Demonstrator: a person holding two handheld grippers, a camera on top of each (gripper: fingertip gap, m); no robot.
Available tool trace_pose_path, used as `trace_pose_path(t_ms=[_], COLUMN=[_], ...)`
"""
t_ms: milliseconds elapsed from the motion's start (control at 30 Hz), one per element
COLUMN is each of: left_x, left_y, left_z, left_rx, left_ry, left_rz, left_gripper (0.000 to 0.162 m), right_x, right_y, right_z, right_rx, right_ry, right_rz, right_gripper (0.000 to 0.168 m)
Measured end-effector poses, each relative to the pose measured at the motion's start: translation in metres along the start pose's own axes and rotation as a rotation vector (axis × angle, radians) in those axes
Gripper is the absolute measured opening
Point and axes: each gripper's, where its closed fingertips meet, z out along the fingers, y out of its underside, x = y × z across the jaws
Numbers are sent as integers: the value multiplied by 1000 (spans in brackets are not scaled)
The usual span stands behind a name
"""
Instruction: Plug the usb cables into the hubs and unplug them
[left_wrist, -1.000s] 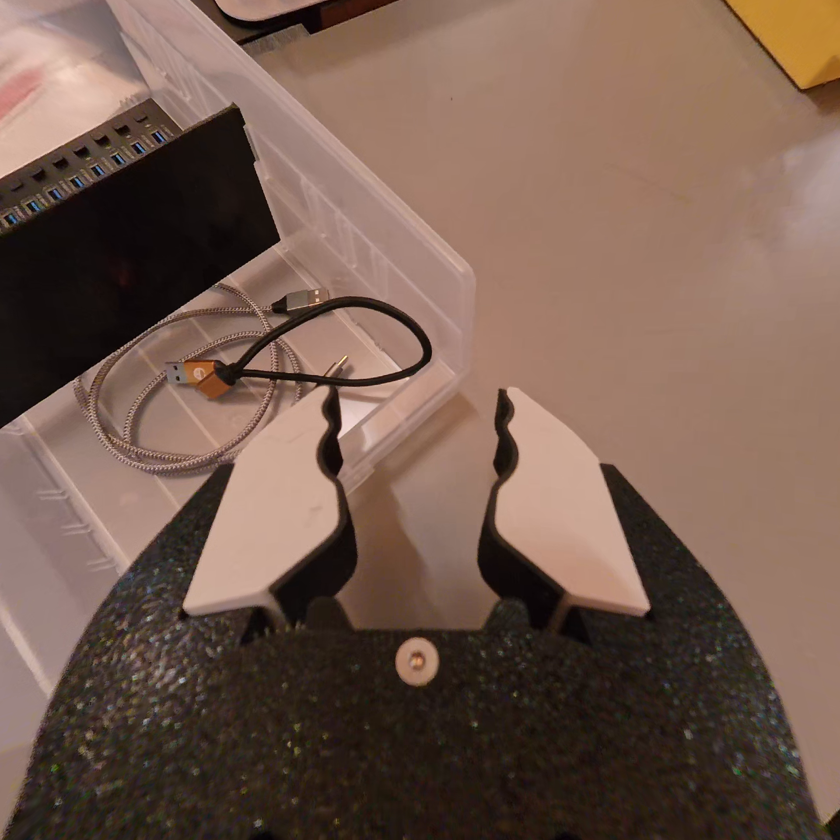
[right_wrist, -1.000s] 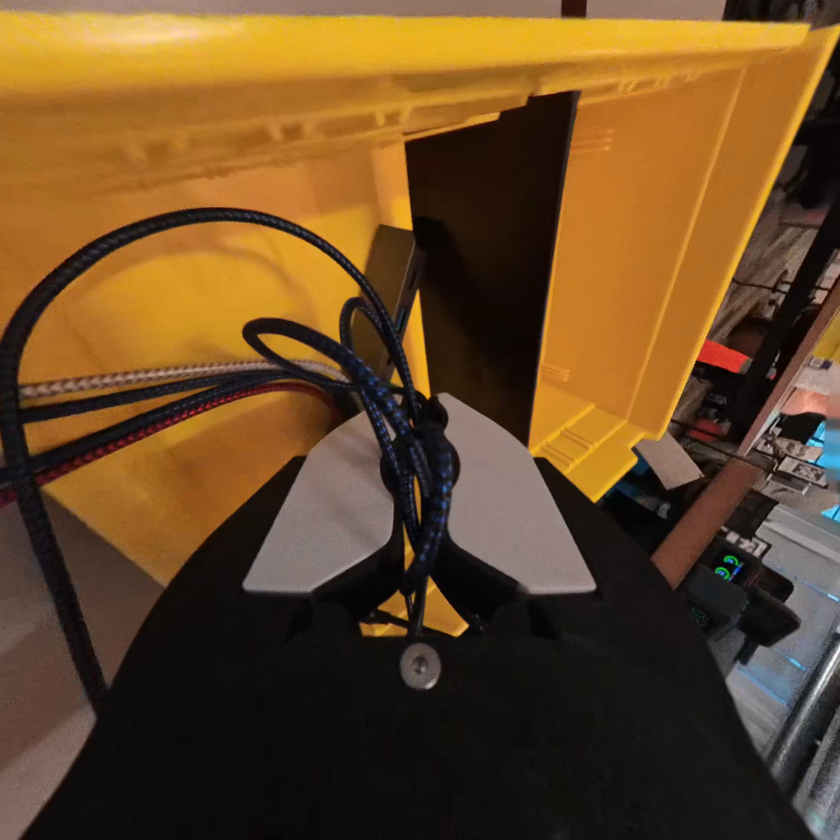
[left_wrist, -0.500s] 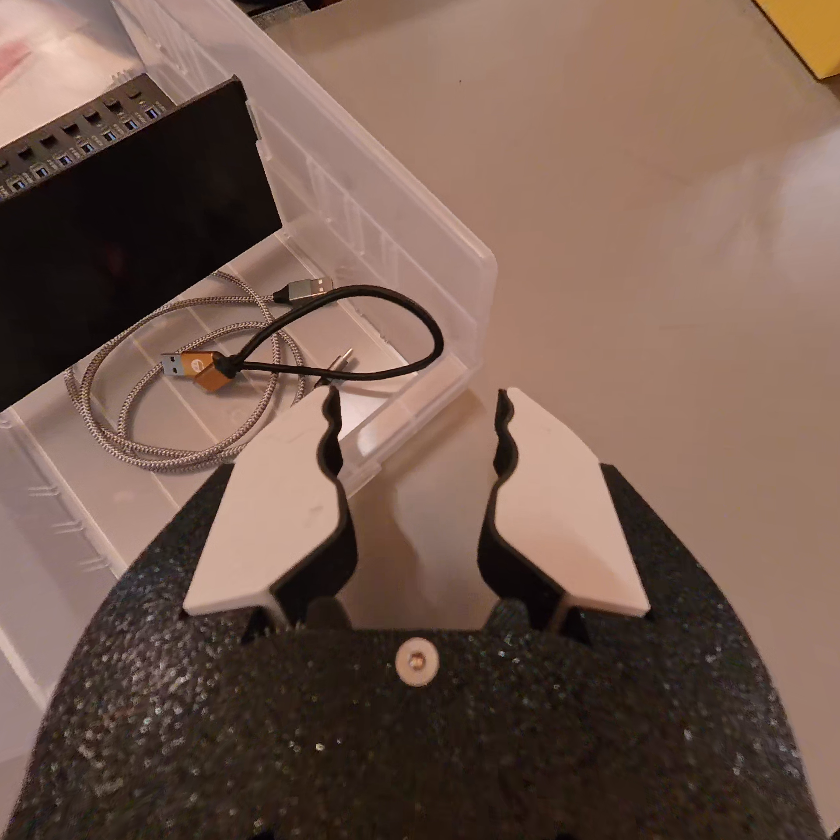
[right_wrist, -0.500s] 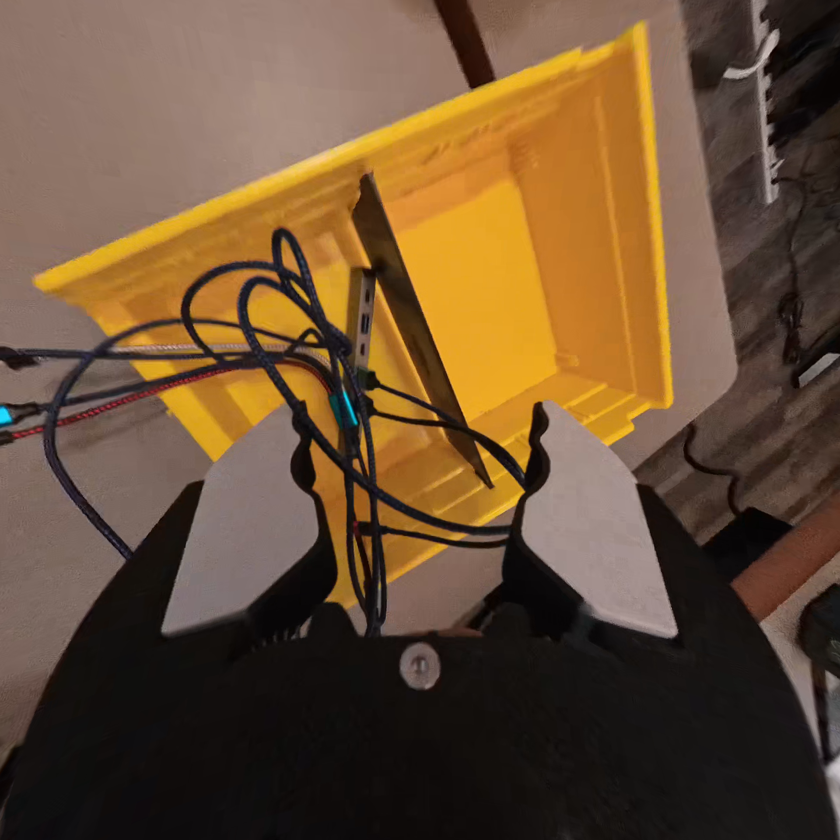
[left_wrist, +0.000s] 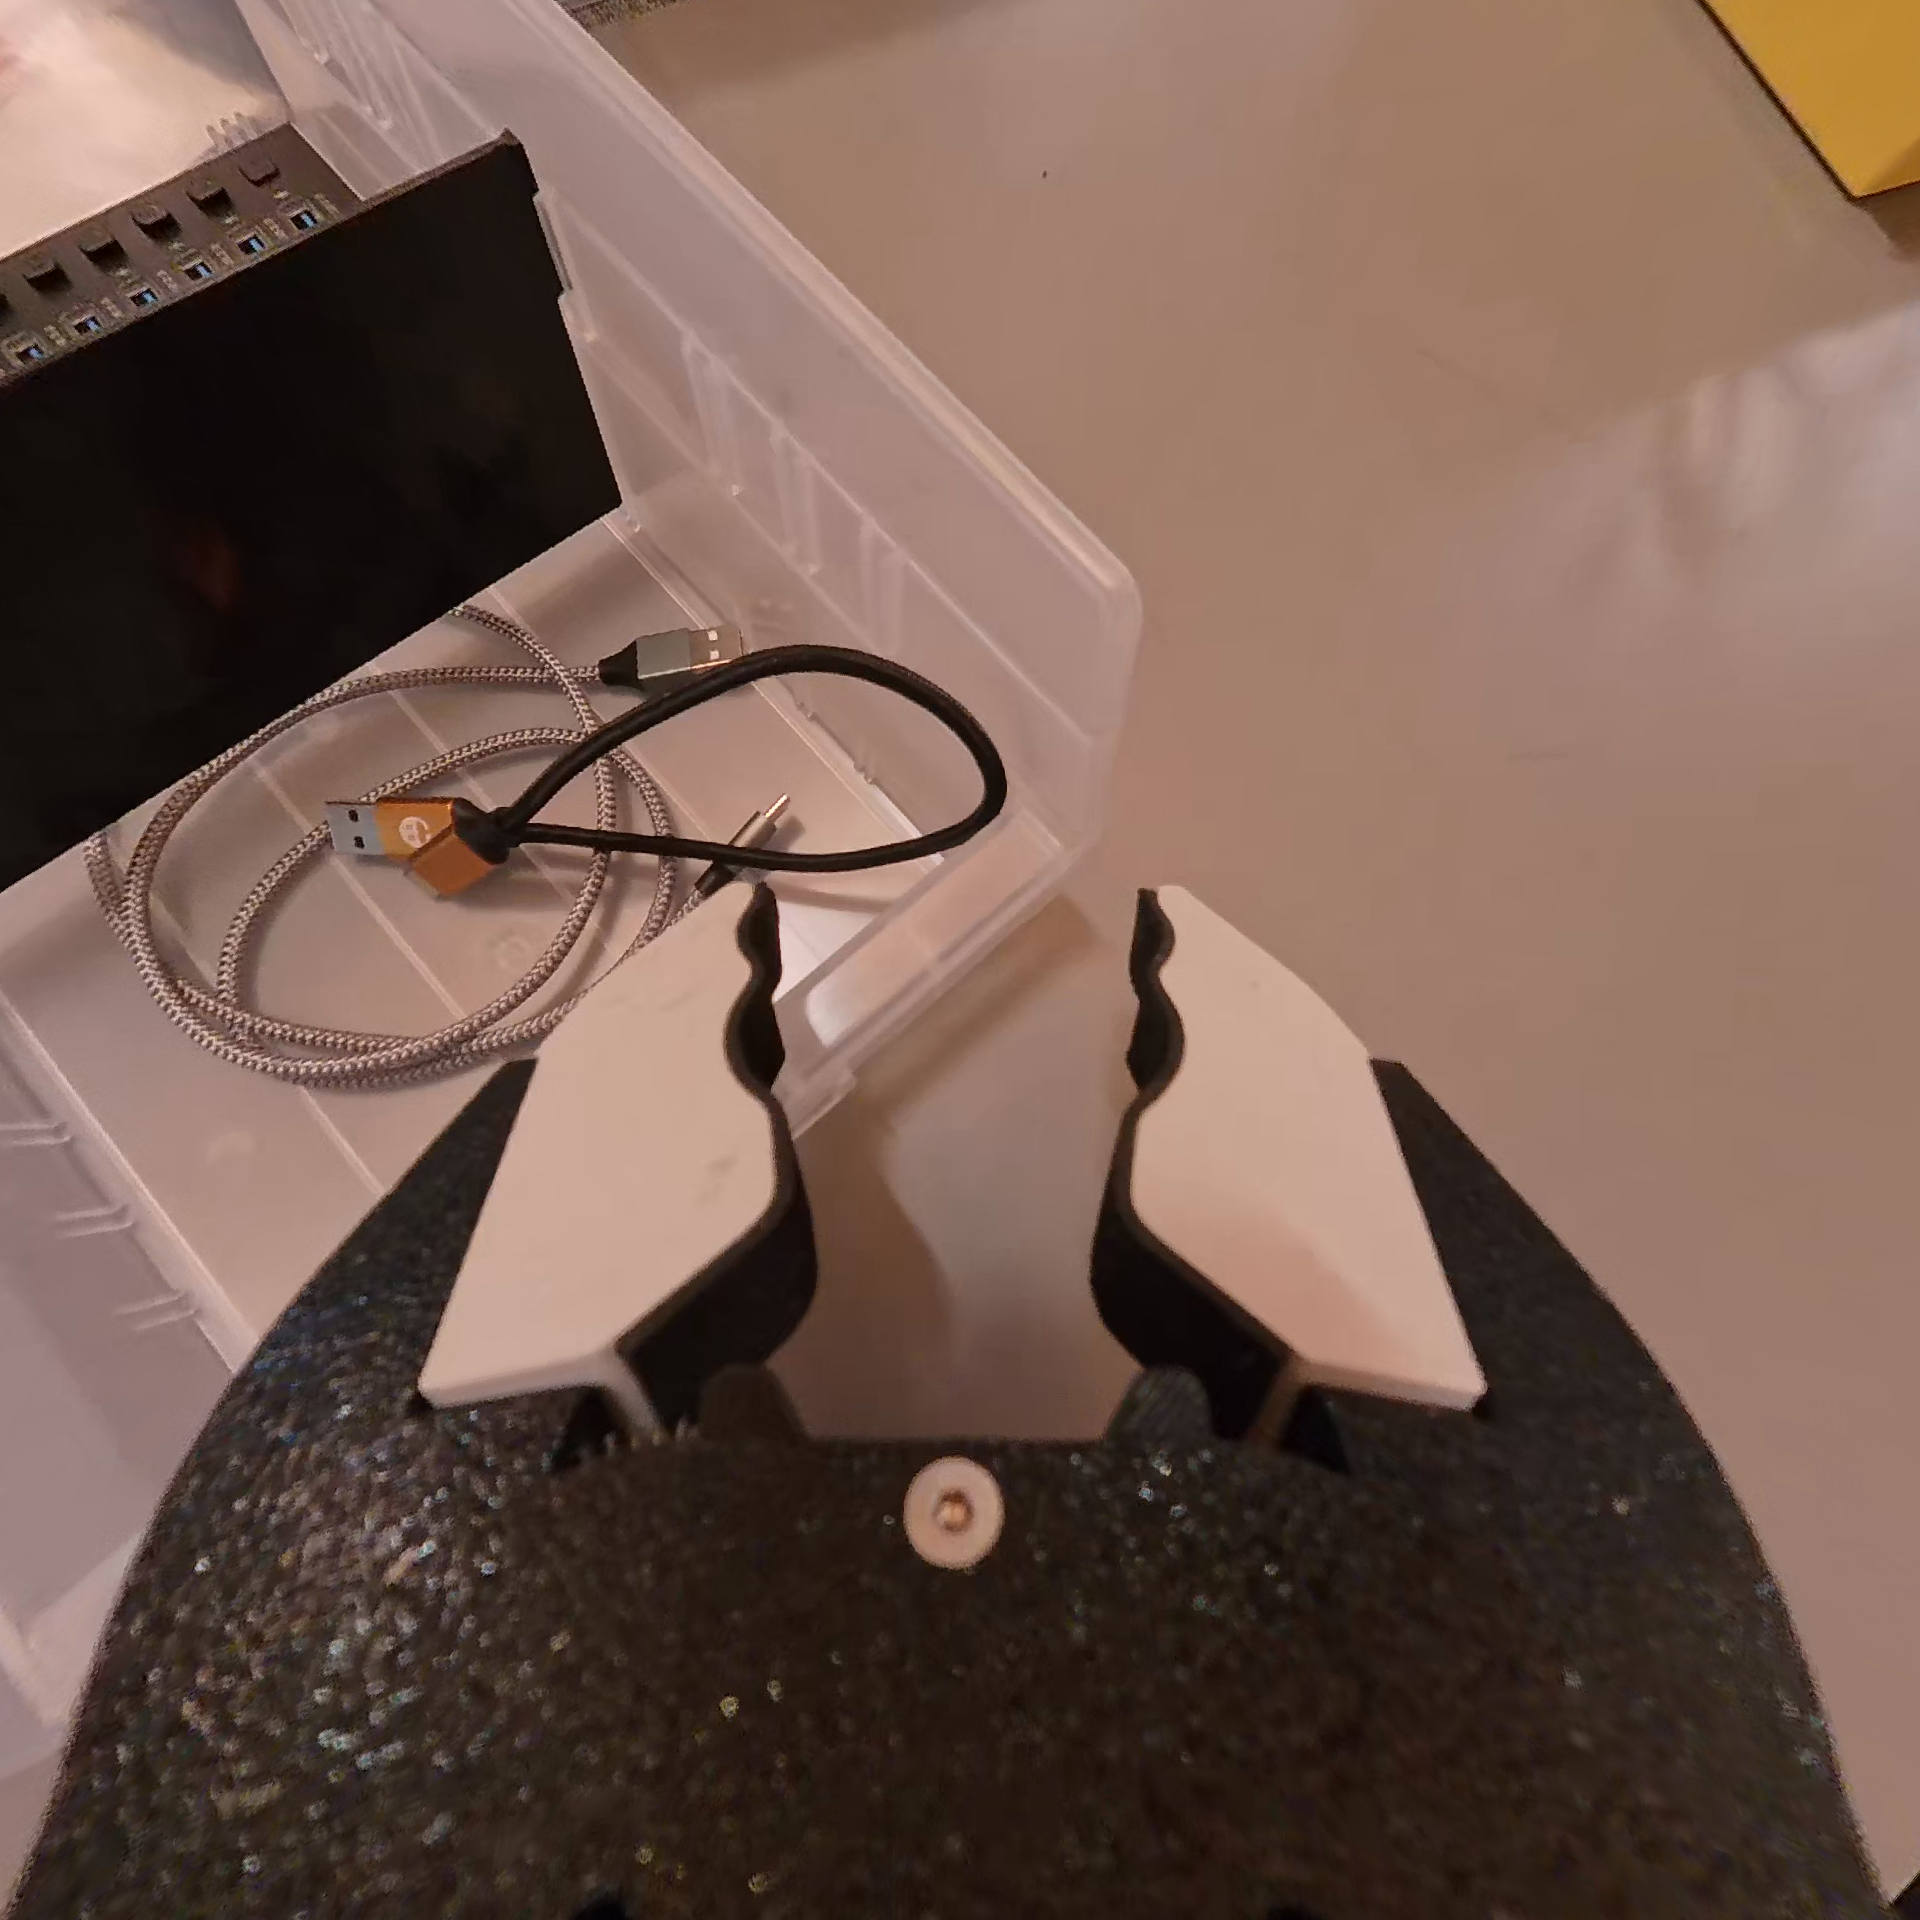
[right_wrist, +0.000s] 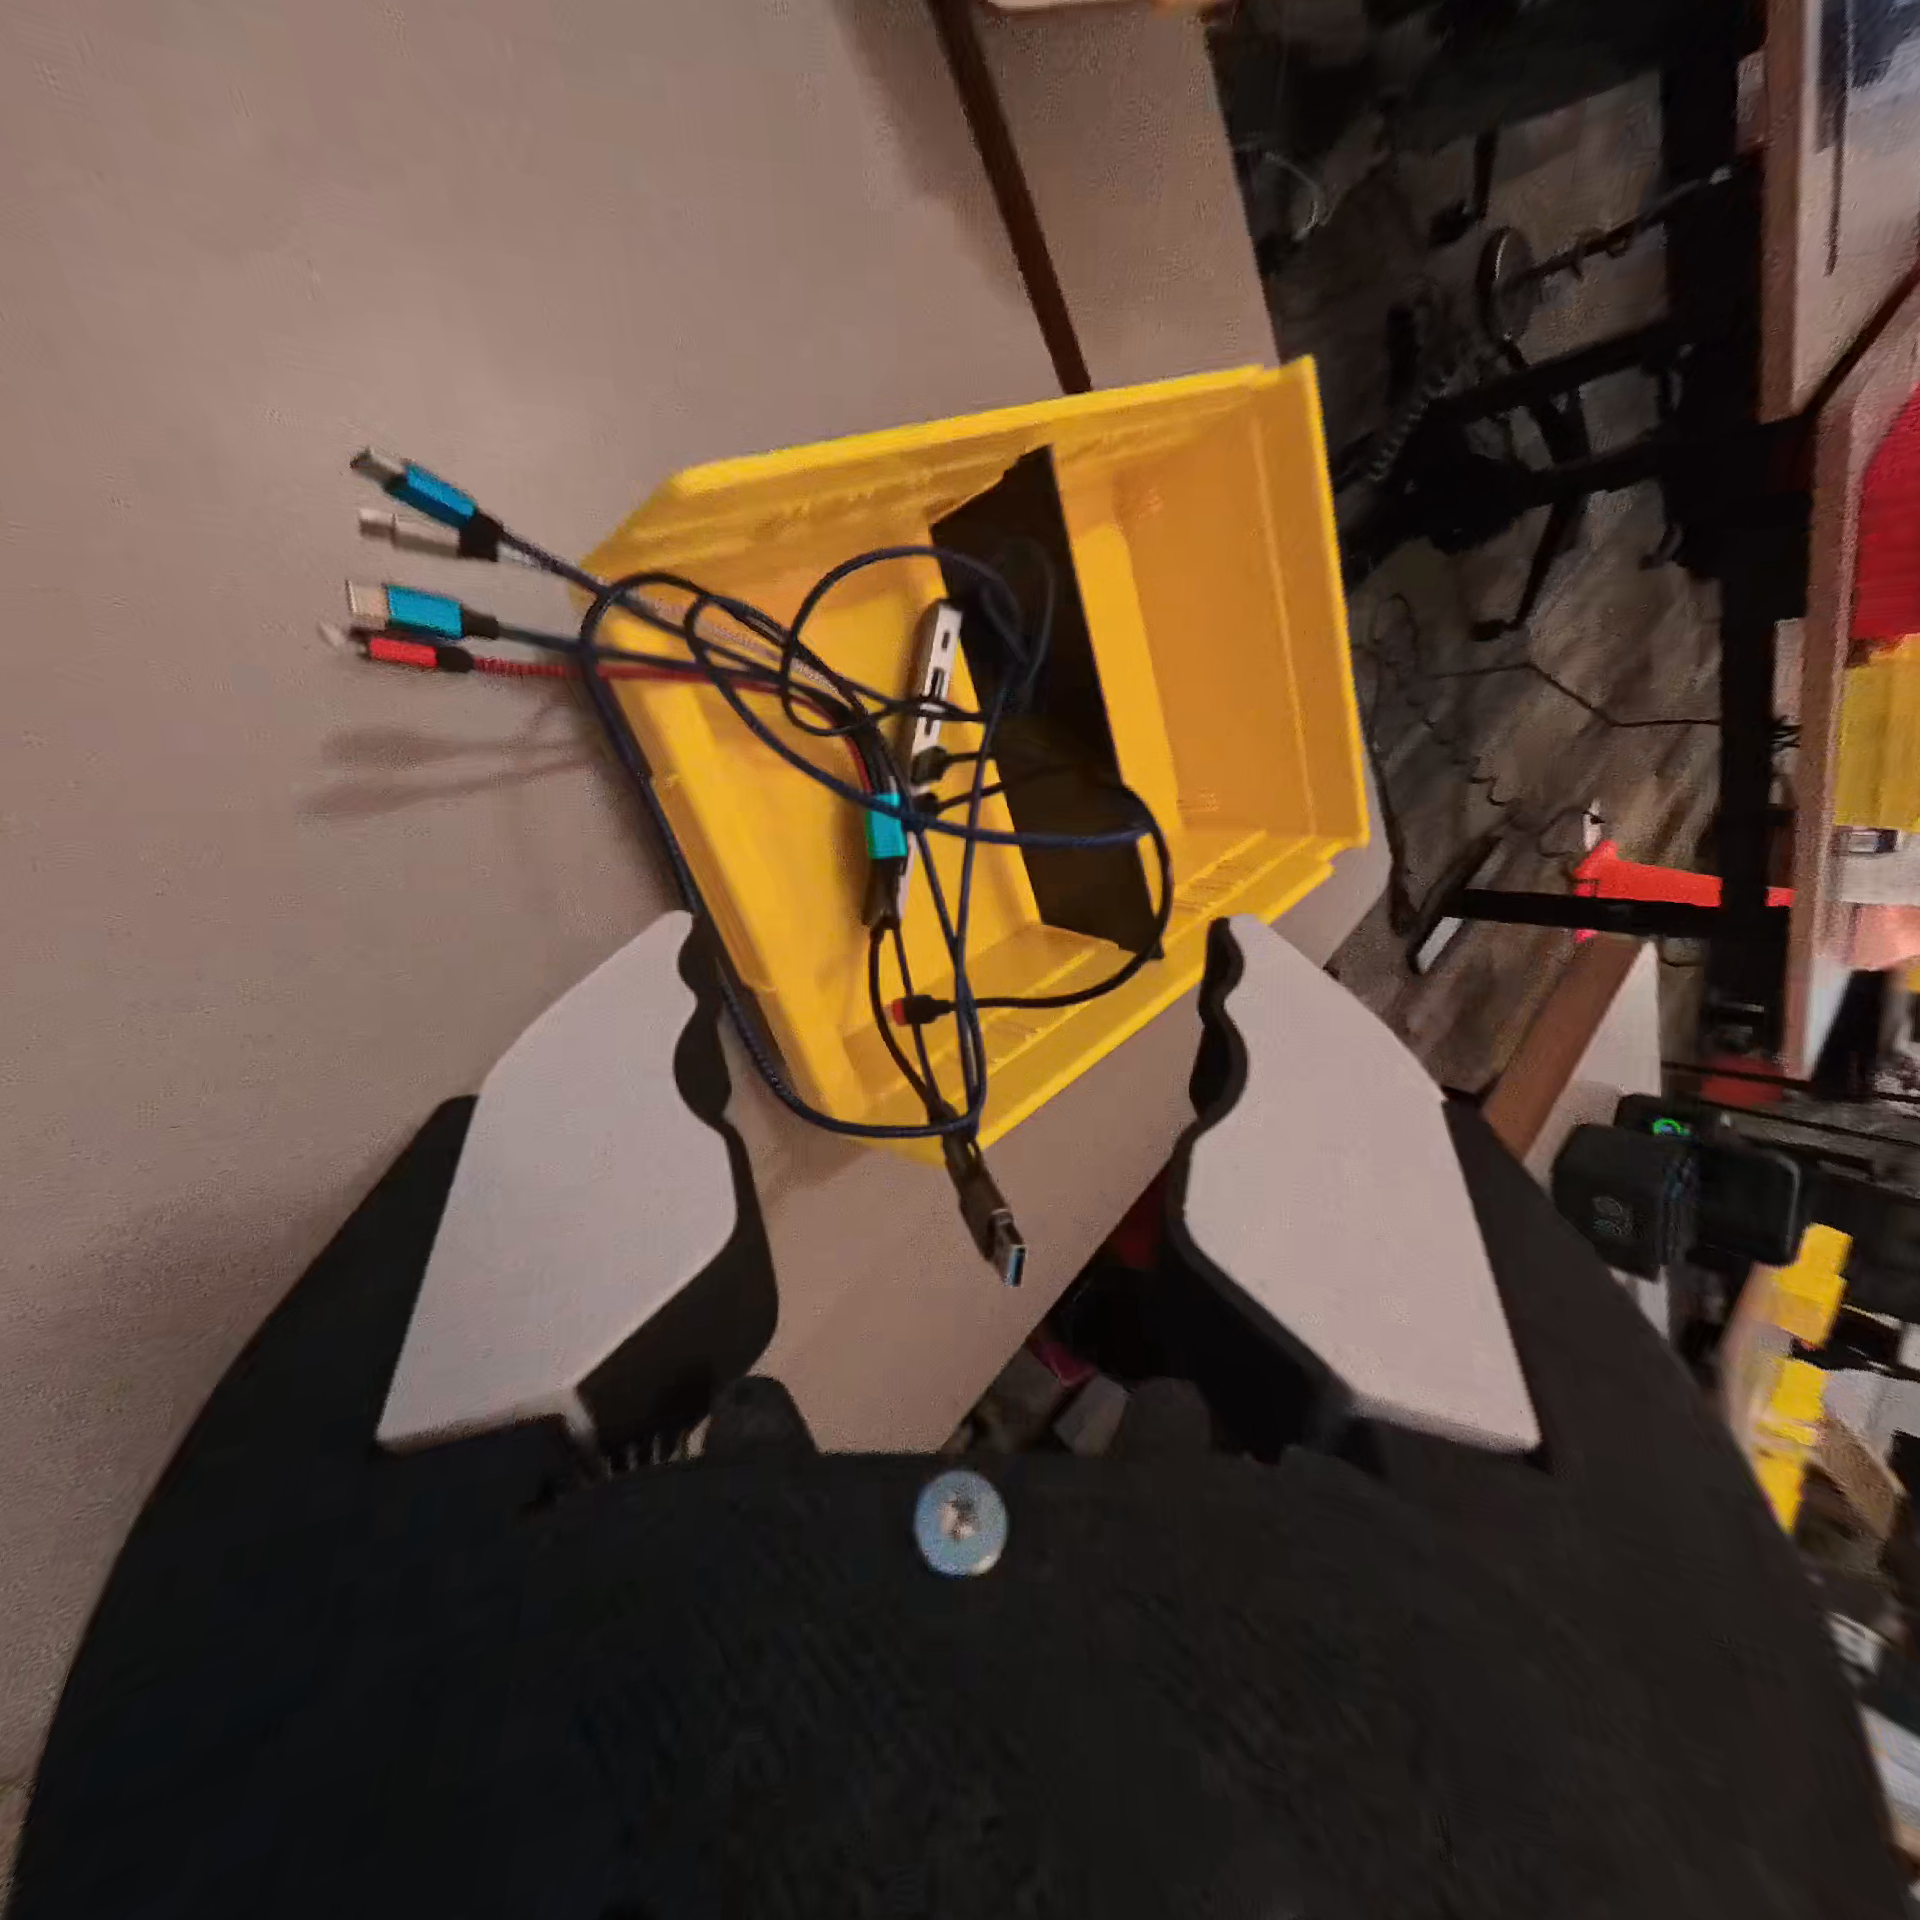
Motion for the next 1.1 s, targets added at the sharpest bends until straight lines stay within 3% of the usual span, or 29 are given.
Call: trace_pose_path(t_ms=[167,267,367,533,600,700,800,933,1100], left_x=[2,4,7,10,11,8,4,3,0], left_y=[1,-1,-4,-7,-9,-8,-6,-5,-2], left_z=[0,-3,-4,-4,-3,-3,-4,-2,0], left_rx=[-8,-1,4,5,5,-5,-23,-22,-24], left_ry=[1,-3,-3,-21,-33,-70,-107,-104,-93], left_rz=[3,11,24,49,59,83,109,102,85], left_gripper=[64,64,64,64,64,64,64,64,64], right_x=[-58,-56,-48,-23,2,7,1,-5,11], right_y=[29,34,14,-3,7,22,30,32,33], right_z=[55,80,88,112,124,149,162,147,104], right_rx=[-61,-65,5,-64,-150,-200,-275,-312,-226], right_ry=[37,105,161,205,273,225,189,108,48], right_rz=[-47,-44,-79,-136,-10,274,191,10,82], right_gripper=[97,95,82,82,81,85,106,99,100])
